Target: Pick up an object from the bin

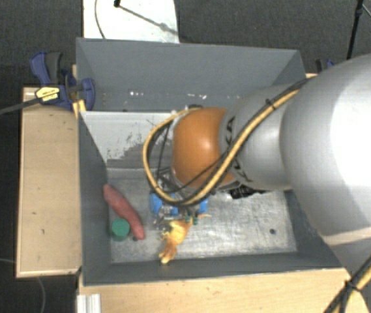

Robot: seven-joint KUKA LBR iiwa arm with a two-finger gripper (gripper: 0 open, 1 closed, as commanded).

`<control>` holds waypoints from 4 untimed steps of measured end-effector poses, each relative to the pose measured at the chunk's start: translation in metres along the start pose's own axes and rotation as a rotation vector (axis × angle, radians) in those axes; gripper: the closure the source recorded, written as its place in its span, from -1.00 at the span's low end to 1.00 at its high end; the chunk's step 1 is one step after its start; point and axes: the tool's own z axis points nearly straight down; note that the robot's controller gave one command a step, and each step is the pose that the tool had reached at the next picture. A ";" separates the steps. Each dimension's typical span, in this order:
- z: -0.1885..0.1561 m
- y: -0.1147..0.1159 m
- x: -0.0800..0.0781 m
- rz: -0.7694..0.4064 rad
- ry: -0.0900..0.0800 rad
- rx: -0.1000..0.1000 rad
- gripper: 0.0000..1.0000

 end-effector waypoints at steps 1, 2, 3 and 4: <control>0.001 0.001 0.001 0.002 0.003 -0.001 1.00; -0.112 0.031 -0.023 -0.017 0.037 0.006 1.00; -0.112 0.031 -0.023 -0.017 0.037 0.006 1.00; -0.080 0.028 -0.034 0.039 0.029 0.004 1.00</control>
Offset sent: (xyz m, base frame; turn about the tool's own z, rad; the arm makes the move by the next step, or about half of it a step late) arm 0.0208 0.0285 0.1128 -0.0142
